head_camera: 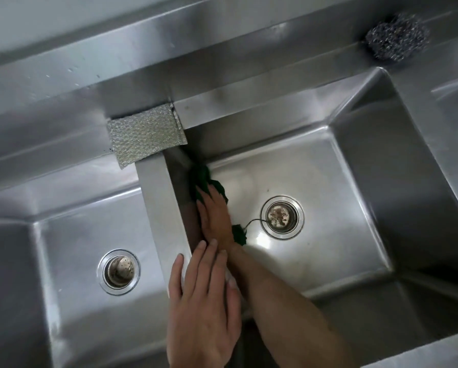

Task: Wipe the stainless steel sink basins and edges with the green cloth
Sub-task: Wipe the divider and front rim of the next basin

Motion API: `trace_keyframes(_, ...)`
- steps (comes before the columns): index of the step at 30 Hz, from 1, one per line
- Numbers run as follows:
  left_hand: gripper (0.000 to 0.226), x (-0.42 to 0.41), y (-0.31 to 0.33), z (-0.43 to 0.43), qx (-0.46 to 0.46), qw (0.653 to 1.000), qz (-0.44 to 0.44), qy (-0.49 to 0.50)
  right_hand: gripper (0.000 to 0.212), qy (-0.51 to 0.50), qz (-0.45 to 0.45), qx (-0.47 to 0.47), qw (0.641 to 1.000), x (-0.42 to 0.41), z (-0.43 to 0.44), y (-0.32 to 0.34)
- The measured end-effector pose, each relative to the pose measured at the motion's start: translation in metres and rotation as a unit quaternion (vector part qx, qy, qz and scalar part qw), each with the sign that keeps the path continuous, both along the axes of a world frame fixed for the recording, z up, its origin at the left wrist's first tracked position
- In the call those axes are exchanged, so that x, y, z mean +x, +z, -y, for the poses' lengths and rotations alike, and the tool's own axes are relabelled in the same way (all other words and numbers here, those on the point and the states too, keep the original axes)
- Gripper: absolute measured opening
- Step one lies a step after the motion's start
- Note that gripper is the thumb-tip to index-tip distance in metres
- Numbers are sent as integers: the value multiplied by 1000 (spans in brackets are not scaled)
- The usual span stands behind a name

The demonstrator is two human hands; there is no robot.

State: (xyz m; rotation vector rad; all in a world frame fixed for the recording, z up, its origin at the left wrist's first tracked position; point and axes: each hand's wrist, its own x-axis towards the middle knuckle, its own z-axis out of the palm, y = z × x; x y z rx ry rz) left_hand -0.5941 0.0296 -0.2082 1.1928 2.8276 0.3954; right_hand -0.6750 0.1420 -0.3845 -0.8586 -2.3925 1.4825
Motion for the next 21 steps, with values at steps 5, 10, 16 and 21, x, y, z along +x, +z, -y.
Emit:
trace_keyframes(5, 48, 1, 1, 3, -10, 1000, 11, 1, 37, -34, 10, -190, 981, 15, 3, 25)
trace_keyframes(10, 46, 2, 2, 3, 4, 1000, 16, 0, 37, -79, 36, -338, 937, 8, -4, 51)
trace_keyframes(16, 46, 5, 0, 3, 51, 995, -5, 89, 44, -61, -23, -313, 948, -36, -15, 93)
trace_keyframes(21, 57, 3, 0, 2, 9, 988, 4, 155, 32, -47, 3, -295, 954, -37, -12, 82)
